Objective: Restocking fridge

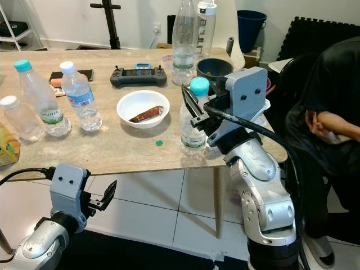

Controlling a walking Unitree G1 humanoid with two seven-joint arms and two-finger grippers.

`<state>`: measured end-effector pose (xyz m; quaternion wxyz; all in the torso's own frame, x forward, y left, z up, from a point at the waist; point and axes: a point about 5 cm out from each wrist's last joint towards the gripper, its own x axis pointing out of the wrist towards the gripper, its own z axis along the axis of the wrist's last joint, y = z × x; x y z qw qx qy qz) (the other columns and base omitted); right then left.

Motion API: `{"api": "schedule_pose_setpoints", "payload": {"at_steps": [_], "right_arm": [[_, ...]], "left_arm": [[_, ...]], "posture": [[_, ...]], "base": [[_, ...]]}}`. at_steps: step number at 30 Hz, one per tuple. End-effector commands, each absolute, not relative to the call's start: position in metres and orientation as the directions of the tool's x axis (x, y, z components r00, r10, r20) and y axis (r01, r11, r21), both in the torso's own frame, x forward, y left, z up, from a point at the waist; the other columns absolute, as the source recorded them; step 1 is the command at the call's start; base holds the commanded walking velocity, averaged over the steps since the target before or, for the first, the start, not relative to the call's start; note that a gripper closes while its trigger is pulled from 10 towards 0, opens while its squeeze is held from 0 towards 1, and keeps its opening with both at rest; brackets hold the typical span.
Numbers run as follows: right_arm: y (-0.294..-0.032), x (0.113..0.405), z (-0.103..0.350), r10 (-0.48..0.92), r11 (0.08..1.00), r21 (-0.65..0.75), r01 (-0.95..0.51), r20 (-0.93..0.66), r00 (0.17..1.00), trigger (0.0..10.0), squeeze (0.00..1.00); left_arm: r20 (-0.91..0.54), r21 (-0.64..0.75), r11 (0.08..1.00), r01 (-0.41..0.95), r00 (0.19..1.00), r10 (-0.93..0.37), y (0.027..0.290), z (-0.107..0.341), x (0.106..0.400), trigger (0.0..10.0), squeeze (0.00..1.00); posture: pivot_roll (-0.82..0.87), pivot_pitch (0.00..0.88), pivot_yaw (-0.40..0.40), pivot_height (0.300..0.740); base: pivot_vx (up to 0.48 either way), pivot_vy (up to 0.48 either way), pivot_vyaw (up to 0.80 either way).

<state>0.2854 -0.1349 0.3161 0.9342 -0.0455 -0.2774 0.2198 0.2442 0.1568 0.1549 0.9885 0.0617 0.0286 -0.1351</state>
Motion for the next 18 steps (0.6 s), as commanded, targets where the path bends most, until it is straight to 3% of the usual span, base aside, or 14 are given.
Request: {"api": "schedule_pose_setpoints", "payload": {"at_steps": [1,7,13,18], "right_arm": [[-0.136,0.278,0.323,0.461,0.887,-0.231,-0.4,0.516,0.723,10.0,0.0],[-0.131,0.269,0.325,0.541,0.838,-0.253,-0.483,0.505,0.673,10.0,0.0],[-0.118,0.257,0.332,0.66,0.726,-0.234,-0.647,0.504,0.557,10.0,0.0],[-0.125,0.254,0.346,0.634,0.734,-0.207,-0.647,0.552,0.542,10.0,0.0]], "left_arm": [[-0.103,0.1,0.957,0.272,0.96,-0.262,0.155,0.147,0.243,10.0,0.0],[-0.105,0.102,0.956,0.277,0.958,-0.266,0.154,0.147,0.243,10.0,0.0],[-0.101,0.104,0.954,0.281,0.957,-0.271,0.154,0.149,0.245,10.0,0.0],[-0.1,0.106,0.953,0.283,0.957,-0.273,0.153,0.149,0.246,10.0,0.0]], "posture": [[-0.02,0.231,0.011,0.707],[-0.02,0.238,0.015,0.707],[-0.01,0.247,0.019,0.707],[-0.01,0.248,0.019,0.707]], "base": [[0.0,0.0,0.0],[0.0,0.0,0.0],[0.0,0.0,0.0],[0.0,0.0,0.0]]}}
